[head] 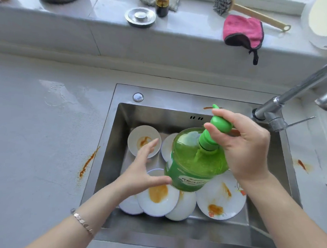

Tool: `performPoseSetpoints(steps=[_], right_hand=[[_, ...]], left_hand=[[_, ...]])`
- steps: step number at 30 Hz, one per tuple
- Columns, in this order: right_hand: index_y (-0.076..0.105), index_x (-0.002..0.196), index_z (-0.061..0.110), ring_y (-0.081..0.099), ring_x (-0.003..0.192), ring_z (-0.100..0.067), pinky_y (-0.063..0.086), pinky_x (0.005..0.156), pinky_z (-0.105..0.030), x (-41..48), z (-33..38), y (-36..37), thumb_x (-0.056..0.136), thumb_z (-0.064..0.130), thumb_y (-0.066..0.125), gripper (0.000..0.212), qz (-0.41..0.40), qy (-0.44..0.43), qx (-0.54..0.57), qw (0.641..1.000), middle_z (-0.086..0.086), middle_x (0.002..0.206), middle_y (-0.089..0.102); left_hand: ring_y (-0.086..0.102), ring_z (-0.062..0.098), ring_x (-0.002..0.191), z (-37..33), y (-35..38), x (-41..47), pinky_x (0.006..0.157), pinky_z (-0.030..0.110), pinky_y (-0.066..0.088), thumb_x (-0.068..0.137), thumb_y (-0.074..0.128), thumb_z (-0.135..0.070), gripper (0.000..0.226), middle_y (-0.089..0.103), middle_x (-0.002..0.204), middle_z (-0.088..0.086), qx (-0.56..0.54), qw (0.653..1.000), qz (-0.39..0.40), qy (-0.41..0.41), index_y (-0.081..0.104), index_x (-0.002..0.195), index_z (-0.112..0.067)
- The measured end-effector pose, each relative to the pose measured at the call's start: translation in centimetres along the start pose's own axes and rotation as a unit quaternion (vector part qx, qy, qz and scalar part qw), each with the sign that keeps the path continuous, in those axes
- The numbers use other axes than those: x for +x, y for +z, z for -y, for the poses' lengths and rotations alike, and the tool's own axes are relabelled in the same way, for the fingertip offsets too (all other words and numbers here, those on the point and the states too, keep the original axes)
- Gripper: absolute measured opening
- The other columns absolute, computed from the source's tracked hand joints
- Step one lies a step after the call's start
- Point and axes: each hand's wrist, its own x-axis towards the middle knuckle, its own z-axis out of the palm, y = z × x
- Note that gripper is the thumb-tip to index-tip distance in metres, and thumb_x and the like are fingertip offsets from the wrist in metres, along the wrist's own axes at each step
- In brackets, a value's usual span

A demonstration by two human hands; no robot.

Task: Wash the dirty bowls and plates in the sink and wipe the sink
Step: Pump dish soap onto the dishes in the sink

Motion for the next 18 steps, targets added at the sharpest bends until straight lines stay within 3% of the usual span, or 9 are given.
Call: performPoseSetpoints(steps=[2,5,8,11,14,18], right_hand=[[0.065,0.098,0.020,0.058,0.071,-0.002,0.049,0.069,-0.015,1.0,0.6,1.5,0.075,0.033,0.068,0.027,0.020,0.033,0.035,0.999,0.005,0.080,0.064],[0.067,0.087,0.033,0.061,0.070,-0.012,0.050,0.072,-0.025,2.0,0.7,3.8,0.071,0.035,0.076,0.019,0.055,0.161,0.103,0.980,0.022,0.070,0.064],[0.067,0.077,0.035,0.062,0.067,-0.018,0.052,0.074,-0.036,1.3,-0.3,6.2,0.075,0.026,0.073,0.011,0.089,0.246,0.119,0.958,0.020,0.060,0.064],[0.068,0.078,0.031,0.057,0.059,-0.007,0.055,0.076,-0.041,-0.8,-0.6,8.5,0.080,0.020,0.070,0.012,0.111,0.300,0.128,0.939,0.015,0.057,0.062],[0.066,0.079,0.034,0.052,0.055,0.000,0.051,0.068,-0.030,-2.0,-0.4,10.4,0.082,0.022,0.067,0.012,0.116,0.311,0.119,0.936,0.013,0.056,0.059],[0.063,0.083,0.035,0.056,0.060,0.000,0.043,0.062,-0.012,-2.2,0.3,12.1,0.086,0.029,0.064,0.007,0.122,0.307,0.091,0.939,0.012,0.063,0.061]], left_hand=[[0.038,-0.007,0.128,-2.3,0.8,0.1,0.106,0.021,0.034,0.041,0.084,-0.049,0.108,0.040,0.138,-0.023,-0.055,0.997,0.023,0.043,0.025,0.131,-0.052],[0.052,-0.005,0.114,-3.2,0.8,0.2,0.097,0.022,0.043,0.037,0.084,-0.044,0.098,0.053,0.121,-0.021,-0.100,0.993,-0.041,0.037,0.036,0.122,-0.049],[0.046,-0.013,0.113,-2.1,-0.5,-0.6,0.091,0.010,0.039,0.036,0.082,-0.049,0.098,0.046,0.123,-0.028,-0.079,0.995,-0.058,0.014,0.036,0.123,-0.051],[0.054,-0.017,0.098,-0.5,-1.3,-1.6,0.076,0.004,0.043,0.048,0.086,-0.030,0.085,0.052,0.118,-0.023,-0.109,0.992,-0.057,-0.009,0.043,0.119,-0.047],[0.064,-0.003,0.085,0.7,-2.0,-2.1,0.063,0.022,0.055,0.061,0.084,-0.010,0.071,0.062,0.107,-0.011,-0.148,0.986,-0.063,-0.037,0.048,0.114,-0.041],[0.066,0.004,0.084,1.4,-2.6,-2.1,0.059,0.024,0.055,0.053,0.084,-0.027,0.070,0.063,0.105,-0.009,-0.166,0.982,-0.074,-0.058,0.048,0.109,-0.045]])
